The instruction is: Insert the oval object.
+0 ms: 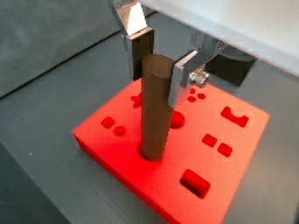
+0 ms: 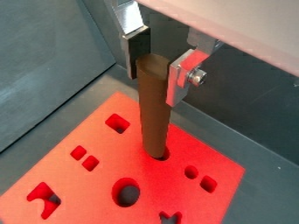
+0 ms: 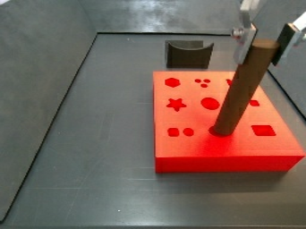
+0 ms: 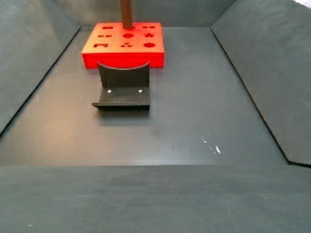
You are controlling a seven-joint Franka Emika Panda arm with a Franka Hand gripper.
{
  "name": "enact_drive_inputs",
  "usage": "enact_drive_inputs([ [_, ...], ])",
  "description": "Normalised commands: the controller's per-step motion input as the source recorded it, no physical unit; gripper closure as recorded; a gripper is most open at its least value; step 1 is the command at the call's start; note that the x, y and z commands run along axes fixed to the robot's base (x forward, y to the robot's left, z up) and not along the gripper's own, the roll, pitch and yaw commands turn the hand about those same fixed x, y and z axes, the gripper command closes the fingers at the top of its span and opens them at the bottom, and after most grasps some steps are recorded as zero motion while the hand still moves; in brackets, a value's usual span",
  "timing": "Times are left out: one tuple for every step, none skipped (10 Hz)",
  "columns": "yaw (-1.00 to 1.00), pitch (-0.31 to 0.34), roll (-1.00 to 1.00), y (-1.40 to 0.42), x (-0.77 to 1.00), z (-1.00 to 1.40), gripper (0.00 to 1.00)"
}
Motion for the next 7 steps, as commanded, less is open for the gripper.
enact_drive_inputs([
  [0.00,0.000,0.02,0.00,0.00,-0.17,1.00],
  [0.00,0.000,0.00,0.00,0.00,-0.11,1.00],
  [0.00,0.000,0.00,0.00,-0.06,0.00,1.00],
  [0.02,-0.011,0.01,-0.08,-0.13,0.00,1.00],
  [0.17,-0.031,0.00,-0.06,-0.01,0.00,1.00],
  [0.27,-0.039,0.00,0.00,0.00,-0.05,1.00],
  [0.33,-0.037,0.00,0.05,0.00,-0.08,1.00],
])
